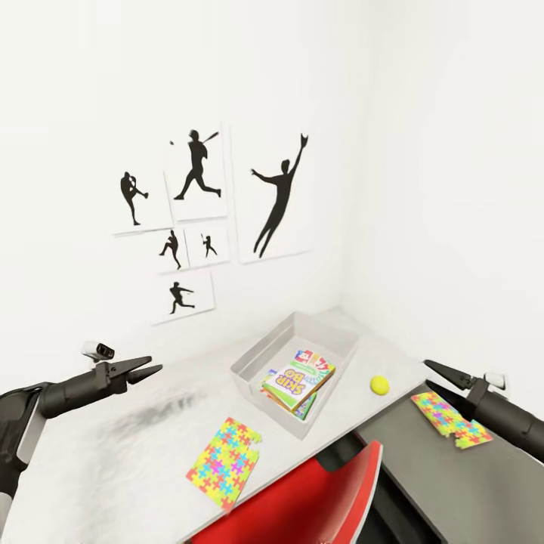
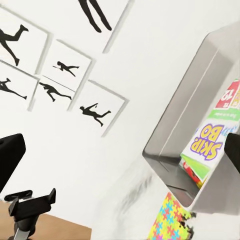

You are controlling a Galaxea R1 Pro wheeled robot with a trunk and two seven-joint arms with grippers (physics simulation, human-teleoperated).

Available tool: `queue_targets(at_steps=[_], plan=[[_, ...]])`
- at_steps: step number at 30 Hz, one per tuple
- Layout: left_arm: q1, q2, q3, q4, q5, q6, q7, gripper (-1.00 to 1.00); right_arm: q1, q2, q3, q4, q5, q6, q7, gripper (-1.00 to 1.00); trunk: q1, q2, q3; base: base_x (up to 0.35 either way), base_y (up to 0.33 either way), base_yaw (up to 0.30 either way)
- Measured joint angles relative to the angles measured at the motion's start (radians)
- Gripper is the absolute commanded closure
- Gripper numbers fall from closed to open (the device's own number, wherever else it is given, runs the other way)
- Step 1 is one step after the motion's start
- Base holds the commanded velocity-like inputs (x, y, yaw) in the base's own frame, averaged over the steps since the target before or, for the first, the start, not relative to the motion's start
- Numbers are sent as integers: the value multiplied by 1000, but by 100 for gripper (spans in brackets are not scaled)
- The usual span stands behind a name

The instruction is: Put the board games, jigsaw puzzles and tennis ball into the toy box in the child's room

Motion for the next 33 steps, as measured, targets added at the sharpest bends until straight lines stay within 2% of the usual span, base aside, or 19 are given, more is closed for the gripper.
queue_targets(at_steps=[5,8,11,22,29,33], plan=[[0,1,0,0,-1,-23,0,-100,2,0,-3,4,29,-51,7,-100,0,0,8,-12,20,0],[0,0,0,0,-1,-48,0,-100,2,1,-2,6,83,-86,9,-100,0,0,12,-2,4,-3],[0,0,0,0,-2,-55,0,-100,3,2,-6,8,107,-97,16,-100,0,0,13,-1,1,-25],[0,0,1,0,-1,-59,0,-100,3,3,-13,10,120,-109,31,-100,0,0,15,-22,-3,-5],[0,2,2,0,1,-59,0,-100,3,4,-12,9,121,-113,31,-100,0,0,15,-159,-171,3],[0,3,2,0,1,-59,0,-100,2,4,-11,9,122,-115,31,-100,0,0,16,-42,-66,169]])
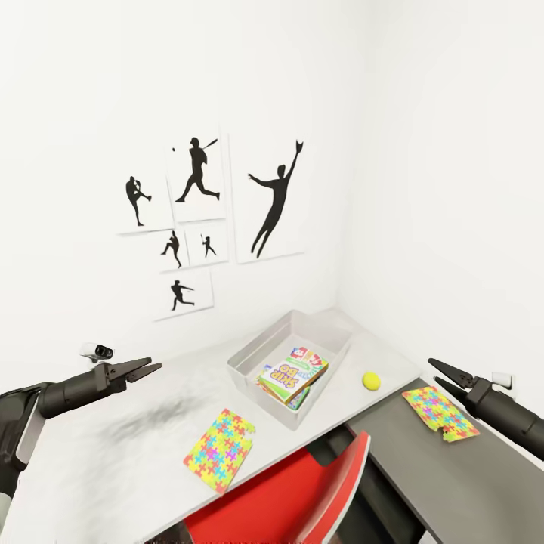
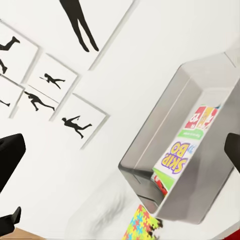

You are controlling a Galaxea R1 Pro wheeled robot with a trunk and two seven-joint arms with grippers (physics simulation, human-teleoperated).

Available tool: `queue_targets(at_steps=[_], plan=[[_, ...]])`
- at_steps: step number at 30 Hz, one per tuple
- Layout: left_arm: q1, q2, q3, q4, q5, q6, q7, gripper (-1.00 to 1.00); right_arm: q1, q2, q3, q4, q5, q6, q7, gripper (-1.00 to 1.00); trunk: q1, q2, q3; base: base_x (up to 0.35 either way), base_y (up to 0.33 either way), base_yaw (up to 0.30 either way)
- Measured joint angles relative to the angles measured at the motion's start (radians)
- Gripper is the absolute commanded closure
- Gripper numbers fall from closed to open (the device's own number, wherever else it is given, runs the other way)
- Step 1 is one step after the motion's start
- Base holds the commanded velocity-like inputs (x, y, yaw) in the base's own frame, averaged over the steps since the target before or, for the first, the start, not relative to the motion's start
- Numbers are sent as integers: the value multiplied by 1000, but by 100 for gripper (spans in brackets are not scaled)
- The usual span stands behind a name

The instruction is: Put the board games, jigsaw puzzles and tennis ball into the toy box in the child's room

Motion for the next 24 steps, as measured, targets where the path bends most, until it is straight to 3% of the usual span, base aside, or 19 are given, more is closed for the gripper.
queue_targets(at_steps=[16,24], plan=[[0,3,3,0,-3,6,0,-100,0,-1,-1,1,1,0,1,-100,0,0,1,-3,-5,276],[0,12,4,0,-4,12,0,-100,0,-1,-1,1,1,-1,0,-100,0,0,1,0,0,52]])
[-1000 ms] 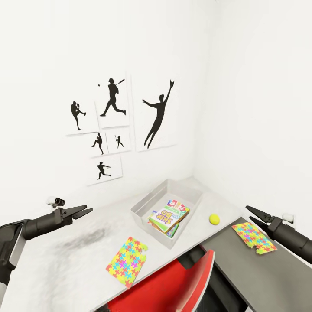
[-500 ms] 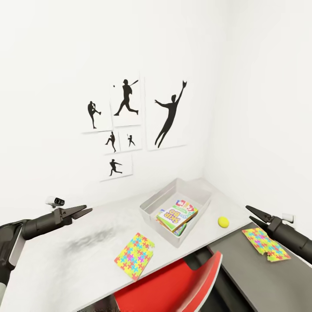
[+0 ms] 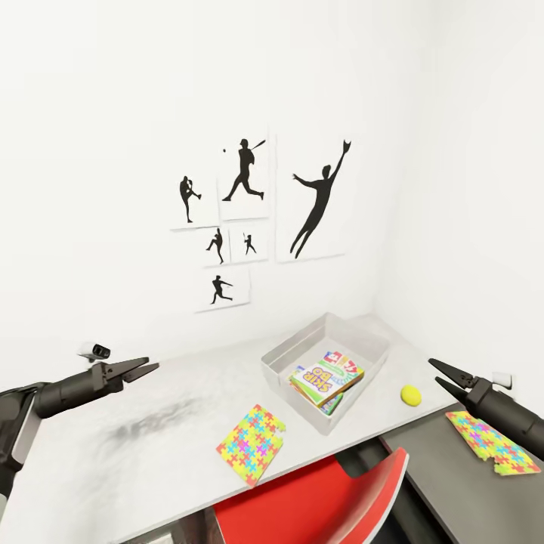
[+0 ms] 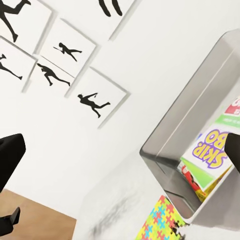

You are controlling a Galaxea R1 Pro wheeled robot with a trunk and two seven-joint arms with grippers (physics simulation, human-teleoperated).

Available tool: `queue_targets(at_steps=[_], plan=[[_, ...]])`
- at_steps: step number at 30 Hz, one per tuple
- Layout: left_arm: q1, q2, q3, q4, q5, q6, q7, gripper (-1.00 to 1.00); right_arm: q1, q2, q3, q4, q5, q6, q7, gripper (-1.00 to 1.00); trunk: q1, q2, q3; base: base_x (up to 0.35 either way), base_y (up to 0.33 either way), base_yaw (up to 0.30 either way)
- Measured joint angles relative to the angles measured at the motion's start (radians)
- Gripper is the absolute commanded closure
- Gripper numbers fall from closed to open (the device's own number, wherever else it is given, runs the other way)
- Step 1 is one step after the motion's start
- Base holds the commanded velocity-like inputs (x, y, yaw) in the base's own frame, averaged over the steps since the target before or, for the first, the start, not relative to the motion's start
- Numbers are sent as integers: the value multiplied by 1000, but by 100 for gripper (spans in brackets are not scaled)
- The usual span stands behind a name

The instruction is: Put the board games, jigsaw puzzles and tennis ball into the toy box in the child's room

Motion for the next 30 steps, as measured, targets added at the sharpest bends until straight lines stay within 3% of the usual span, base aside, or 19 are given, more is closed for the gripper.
queue_targets(at_steps=[7,12,16,24,30], plan=[[0,2,-1,0,0,-1,0,-100,0,0,0,0,0,-1,0,-100,0,0,0,0,0,3],[1,2,52,0,0,-8,0,-100,0,0,0,0,0,-5,0,-100,0,0,0,-30,13,0],[1,2,70,0,-1,-6,0,-100,0,0,1,0,1,-18,1,-100,0,0,0,-177,145,0],[1,2,76,0,-3,-6,0,-100,0,0,3,-1,1,-22,1,-100,0,0,0,-191,163,9],[2,2,78,0,-2,-9,0,-100,0,1,8,-2,2,-24,-3,-100,0,0,0,-31,25,219]])
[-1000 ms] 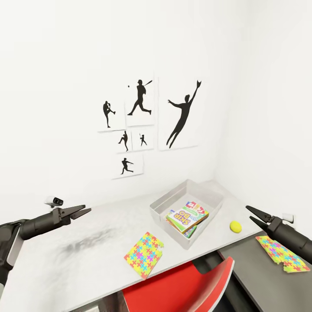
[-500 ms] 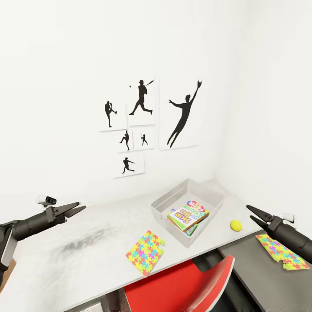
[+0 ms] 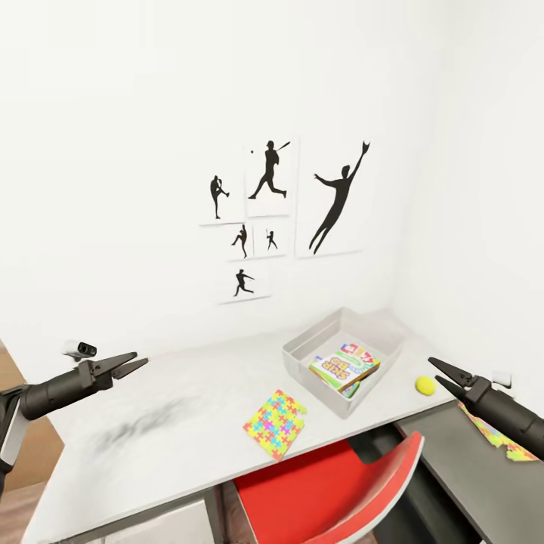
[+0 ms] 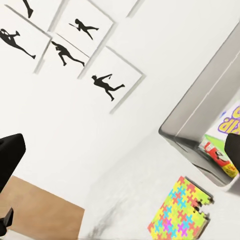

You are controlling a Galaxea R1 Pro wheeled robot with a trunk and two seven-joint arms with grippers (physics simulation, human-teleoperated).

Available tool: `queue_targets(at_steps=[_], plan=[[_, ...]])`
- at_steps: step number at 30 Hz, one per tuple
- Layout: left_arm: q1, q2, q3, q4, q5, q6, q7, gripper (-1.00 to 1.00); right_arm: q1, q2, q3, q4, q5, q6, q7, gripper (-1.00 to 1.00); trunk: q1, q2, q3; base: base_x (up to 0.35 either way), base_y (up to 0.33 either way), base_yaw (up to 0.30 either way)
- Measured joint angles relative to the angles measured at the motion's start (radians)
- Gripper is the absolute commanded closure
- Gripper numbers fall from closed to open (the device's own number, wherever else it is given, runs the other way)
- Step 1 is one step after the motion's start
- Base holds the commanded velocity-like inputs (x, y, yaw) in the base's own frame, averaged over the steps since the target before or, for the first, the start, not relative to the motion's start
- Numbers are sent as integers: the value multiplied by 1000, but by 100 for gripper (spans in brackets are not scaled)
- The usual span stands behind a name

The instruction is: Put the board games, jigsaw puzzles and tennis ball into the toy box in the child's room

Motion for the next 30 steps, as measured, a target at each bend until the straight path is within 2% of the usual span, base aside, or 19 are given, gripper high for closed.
queue_targets(at_steps=[10,15,23,30], plan=[[0,-1,0,0,0,0,0,-100,0,0,3,-1,0,0,-5,-100,0,0,0,-2,2,244],[0,0,0,0,0,0,0,-100,0,1,3,3,3,-10,-5,-100,0,0,0,-30,44,36],[0,0,0,1,0,-1,0,-100,0,1,4,5,61,-62,2,-100,0,0,0,-37,84,4],[0,0,1,1,0,0,0,-100,0,1,5,5,68,-67,4,-100,0,0,0,-118,164,0]])
